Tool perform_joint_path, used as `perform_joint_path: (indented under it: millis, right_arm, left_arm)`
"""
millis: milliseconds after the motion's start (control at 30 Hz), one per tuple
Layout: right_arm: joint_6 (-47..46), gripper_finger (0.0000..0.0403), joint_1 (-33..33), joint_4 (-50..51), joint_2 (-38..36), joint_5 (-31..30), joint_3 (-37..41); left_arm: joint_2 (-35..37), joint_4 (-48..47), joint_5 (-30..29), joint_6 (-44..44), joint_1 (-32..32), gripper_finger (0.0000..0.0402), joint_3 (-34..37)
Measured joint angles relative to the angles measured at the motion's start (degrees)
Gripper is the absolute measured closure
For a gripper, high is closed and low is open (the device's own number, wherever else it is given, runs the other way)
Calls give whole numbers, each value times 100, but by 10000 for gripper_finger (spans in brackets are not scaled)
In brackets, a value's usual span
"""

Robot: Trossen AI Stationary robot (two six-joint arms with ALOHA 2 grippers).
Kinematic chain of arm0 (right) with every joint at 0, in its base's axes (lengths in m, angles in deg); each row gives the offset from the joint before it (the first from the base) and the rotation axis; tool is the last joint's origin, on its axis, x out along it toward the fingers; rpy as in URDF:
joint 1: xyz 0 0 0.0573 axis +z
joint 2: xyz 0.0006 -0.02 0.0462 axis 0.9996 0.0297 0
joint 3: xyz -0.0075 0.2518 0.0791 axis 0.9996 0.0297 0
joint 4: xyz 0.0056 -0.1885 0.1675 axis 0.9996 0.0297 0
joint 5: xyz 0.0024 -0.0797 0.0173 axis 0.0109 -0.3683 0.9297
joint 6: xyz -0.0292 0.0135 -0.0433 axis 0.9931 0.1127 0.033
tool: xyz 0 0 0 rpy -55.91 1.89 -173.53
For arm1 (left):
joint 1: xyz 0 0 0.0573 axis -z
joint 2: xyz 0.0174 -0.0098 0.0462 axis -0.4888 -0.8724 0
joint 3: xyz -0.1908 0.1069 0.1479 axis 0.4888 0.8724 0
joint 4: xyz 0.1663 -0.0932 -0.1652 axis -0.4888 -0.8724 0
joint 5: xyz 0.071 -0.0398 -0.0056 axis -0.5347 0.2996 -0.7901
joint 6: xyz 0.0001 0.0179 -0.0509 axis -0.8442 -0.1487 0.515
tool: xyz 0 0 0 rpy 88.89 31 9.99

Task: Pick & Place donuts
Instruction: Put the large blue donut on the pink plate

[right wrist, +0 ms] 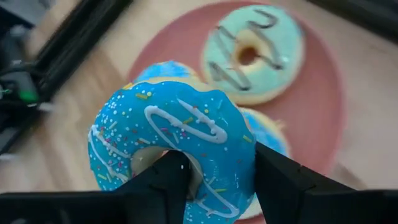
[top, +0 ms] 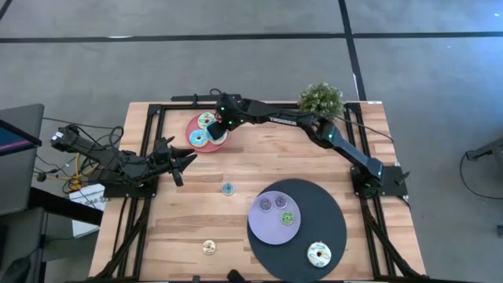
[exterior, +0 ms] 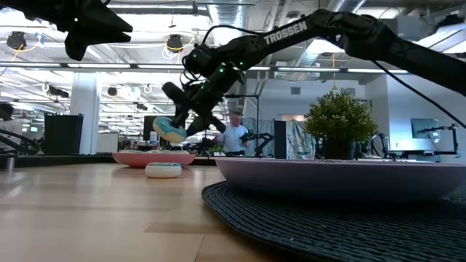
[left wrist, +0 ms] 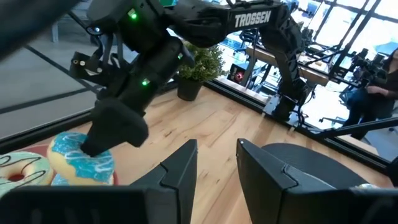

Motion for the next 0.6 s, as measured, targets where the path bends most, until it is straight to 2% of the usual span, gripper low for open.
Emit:
perform_joint_path:
  millis: [600]
  right_arm:
    - [-3, 179, -55, 132, 2, -114, -2]
  left_arm:
    - [3, -142, -158, -192, 0, 297, 0]
